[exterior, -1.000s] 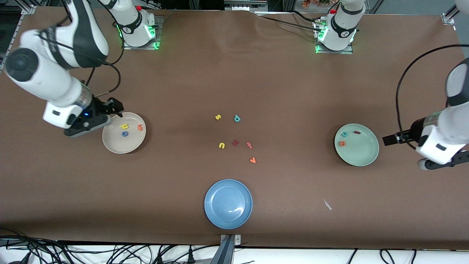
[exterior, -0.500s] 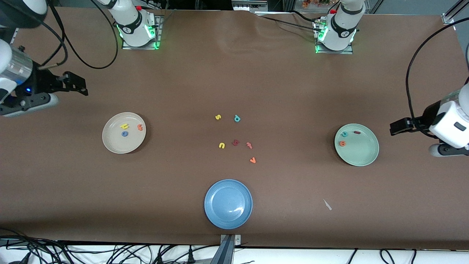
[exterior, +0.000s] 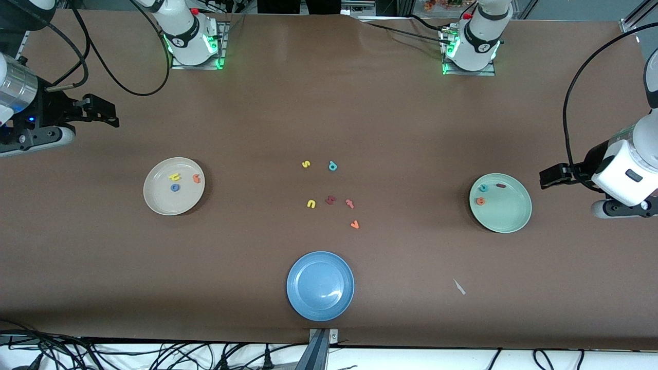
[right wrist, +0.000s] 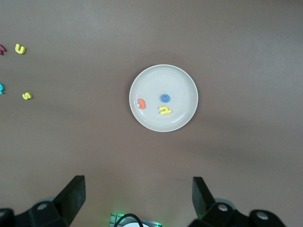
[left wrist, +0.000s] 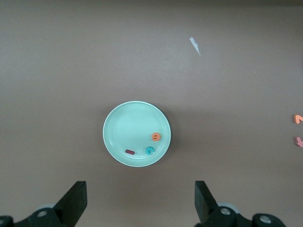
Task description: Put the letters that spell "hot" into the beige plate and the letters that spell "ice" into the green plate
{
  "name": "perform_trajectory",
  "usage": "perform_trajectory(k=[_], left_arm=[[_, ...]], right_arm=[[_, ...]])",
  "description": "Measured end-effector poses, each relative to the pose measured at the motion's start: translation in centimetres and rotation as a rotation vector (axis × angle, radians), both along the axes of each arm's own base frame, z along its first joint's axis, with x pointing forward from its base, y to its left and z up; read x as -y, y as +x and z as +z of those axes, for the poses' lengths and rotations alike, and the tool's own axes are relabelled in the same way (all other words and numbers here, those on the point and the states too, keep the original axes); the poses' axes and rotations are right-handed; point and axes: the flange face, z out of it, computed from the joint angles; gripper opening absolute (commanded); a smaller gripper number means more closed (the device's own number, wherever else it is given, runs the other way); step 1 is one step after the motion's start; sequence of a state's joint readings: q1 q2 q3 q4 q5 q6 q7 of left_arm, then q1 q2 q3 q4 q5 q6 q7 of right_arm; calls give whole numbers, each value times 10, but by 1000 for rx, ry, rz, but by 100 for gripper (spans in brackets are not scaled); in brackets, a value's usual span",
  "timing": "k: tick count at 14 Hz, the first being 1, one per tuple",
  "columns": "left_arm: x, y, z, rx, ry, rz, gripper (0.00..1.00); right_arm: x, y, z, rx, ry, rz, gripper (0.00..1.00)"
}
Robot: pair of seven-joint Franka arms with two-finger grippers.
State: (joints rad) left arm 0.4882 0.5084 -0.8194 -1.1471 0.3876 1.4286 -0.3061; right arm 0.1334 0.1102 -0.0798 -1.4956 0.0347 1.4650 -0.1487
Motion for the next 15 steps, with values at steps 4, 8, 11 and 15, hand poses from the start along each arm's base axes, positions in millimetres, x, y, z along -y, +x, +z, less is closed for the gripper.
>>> perform_trajectory(k=[4, 8, 11, 15], left_arm=[[23, -5, 9, 10, -12, -33, 100], [34, -7, 9, -9, -31, -15, 100], [20, -8, 19, 14, -55, -45, 100], [16, -18, 33, 31, -36, -80, 100]], right_arm=[[2, 0, 0, 0, 0, -4, 100], [2, 0, 0, 0, -2, -3, 100], [3, 0, 0, 0, -6, -4, 100], [10, 1, 4, 12, -7, -16, 100]])
